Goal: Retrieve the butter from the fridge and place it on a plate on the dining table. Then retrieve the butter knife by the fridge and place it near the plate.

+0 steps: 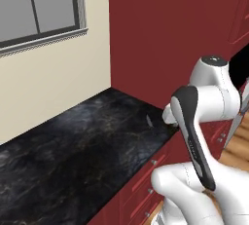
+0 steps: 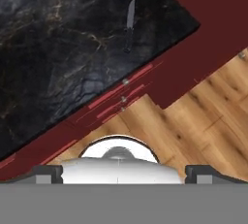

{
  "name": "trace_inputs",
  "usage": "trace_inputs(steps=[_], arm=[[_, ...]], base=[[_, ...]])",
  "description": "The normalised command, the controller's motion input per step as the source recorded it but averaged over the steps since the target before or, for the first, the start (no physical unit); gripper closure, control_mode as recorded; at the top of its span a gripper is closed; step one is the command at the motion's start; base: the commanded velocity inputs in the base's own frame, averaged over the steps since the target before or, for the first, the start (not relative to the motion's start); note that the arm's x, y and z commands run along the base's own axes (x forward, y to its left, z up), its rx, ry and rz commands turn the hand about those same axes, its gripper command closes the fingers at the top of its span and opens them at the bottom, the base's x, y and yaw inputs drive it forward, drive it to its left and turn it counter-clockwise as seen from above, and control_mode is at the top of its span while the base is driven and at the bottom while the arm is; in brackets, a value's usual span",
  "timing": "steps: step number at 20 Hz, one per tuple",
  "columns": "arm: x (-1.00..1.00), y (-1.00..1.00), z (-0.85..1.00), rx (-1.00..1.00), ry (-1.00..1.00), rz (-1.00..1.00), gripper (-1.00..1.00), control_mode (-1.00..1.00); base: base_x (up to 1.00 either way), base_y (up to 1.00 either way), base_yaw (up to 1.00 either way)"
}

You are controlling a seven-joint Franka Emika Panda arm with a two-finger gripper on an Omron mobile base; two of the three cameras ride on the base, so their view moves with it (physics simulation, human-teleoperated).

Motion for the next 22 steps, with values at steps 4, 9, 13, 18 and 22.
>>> trace_inputs(steps=[4,9,13,18,22], arm=[[0.91,0.08,-0.32,0.00,-0.07,-0.17,-1.00,-1.00],[1.00,0.02,-0.51,0.00,-0.01,-0.23,-1.00,-1.00],[0.82,-0.09,-0.30,0.10,0.05,0.16,-1.00,-1.00],[0.62,-0.02,-0.44,0.00,0.11,0.01,-1.00,-1.00],[0.53,0.00,-0.36,0.00,0.05,-0.10,-1.00,-1.00]], base=[[0.00,0.00,0.00],[0.00,0.00,0.00],[0.00,0.00,0.00],[0.00,0.00,0.00],[0.00,0.00,0.00]])
